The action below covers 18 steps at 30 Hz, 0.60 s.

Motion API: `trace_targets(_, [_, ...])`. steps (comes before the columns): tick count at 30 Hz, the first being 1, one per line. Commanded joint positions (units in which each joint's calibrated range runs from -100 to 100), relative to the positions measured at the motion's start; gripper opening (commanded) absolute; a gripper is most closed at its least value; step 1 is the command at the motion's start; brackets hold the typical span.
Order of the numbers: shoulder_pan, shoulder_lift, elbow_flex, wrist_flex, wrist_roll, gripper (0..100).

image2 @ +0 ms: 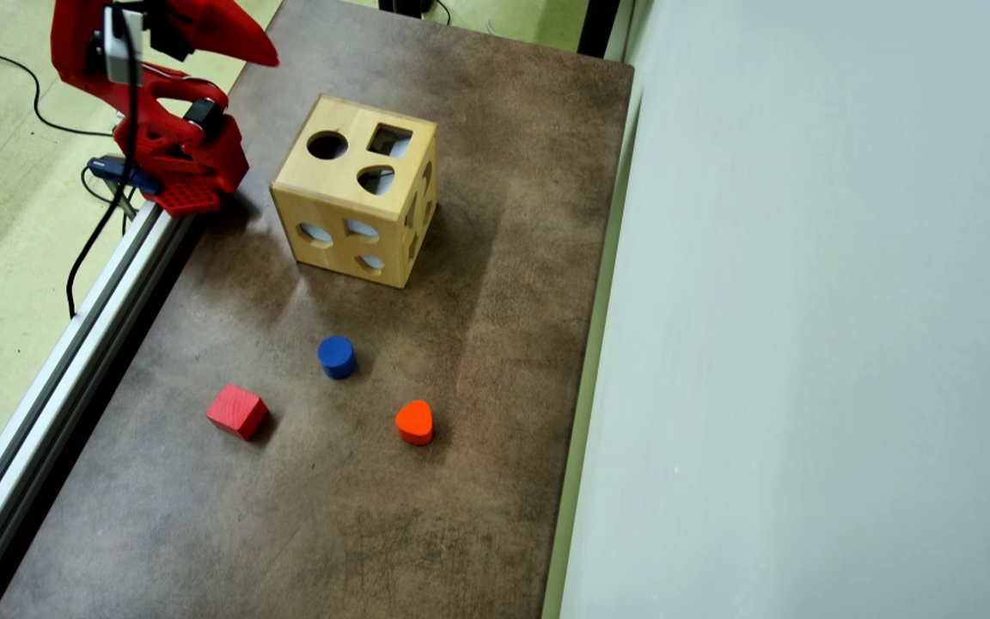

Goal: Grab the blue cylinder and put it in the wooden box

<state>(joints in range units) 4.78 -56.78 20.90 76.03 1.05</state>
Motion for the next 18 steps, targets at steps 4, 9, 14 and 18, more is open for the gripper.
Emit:
trace_targets(4, [11.05,13.0,-1.31,-6.91,0.1,1])
trace_targets(9, [18.33,19.37,-1.31,-15.35,0.15,1])
trace_targets(14, [20.33,27.35,-4.36,-17.61,0.2,1])
trace_targets(18, [20.41,35.76,-10.97,-17.04,0.59,1])
